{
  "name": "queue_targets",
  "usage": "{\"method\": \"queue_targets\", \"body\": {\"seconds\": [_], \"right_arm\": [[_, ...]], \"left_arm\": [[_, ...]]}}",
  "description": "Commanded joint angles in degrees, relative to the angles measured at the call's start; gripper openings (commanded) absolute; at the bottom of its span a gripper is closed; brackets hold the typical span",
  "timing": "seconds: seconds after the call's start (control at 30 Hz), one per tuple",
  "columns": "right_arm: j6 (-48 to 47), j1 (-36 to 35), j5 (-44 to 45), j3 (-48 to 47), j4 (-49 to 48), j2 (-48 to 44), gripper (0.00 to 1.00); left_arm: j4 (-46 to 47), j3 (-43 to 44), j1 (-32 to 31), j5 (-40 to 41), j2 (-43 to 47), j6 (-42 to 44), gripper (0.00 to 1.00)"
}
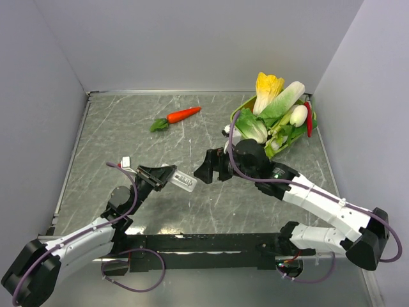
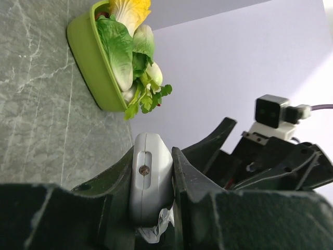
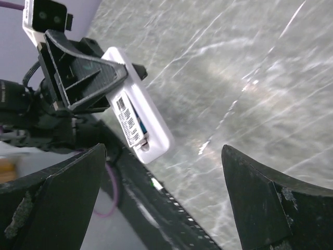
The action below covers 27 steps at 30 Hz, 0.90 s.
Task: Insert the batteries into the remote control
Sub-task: Load the battery cover into the remote control.
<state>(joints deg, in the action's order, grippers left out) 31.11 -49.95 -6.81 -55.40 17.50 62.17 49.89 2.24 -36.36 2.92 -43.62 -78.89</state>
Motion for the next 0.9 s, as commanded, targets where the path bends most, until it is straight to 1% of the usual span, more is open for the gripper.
{"method": "queue_targets", "body": {"seconds": [0.0, 0.03, 0.07, 0.3, 0.43, 0.53, 0.73, 0.83, 0.87], "right_arm": [[11.23, 1.00, -8.03, 4.85, -14.67, -1.18, 1.00], [12.03, 1.09, -8.57, 6.69, -15.82, -1.26, 1.00], [12.82, 1.43, -9.44, 7.66, -19.13, -1.26, 1.00], [16.95, 3.89, -12.26, 11.45, -23.37, 0.14, 0.99], [18.98, 5.21, -15.77, 13.99, -27.59, 1.20, 0.98], [19.51, 5.74, -17.88, 14.18, -29.44, 2.42, 0.96], [21.53, 5.75, -21.66, 14.88, -34.45, 5.59, 0.90], [22.41, 5.92, -23.33, 14.88, -36.21, 7.26, 0.85], [22.93, 5.92, -23.77, 14.97, -37.26, 7.61, 0.82]], "left_arm": [[5.04, -4.09, -0.20, 0.07, -1.29, -2.67, 0.01], [5.48, -3.91, -0.12, -0.02, -1.56, -3.10, 0.01], [6.35, -3.65, -0.20, -0.19, -1.82, -3.20, 0.01], [6.81, -2.68, -0.20, -0.37, -1.56, -4.16, 0.01], [6.27, -1.10, -0.20, -0.54, -0.77, -3.99, 0.01], [6.54, -0.83, -0.20, -0.63, -1.03, -4.25, 0.01], [7.85, -0.40, -0.20, -1.07, -1.73, -4.69, 0.01], [8.99, -0.48, -0.20, -1.07, -2.00, -4.95, 0.01], [9.17, -0.57, -0.20, -1.07, -2.00, -4.96, 0.01]]}}
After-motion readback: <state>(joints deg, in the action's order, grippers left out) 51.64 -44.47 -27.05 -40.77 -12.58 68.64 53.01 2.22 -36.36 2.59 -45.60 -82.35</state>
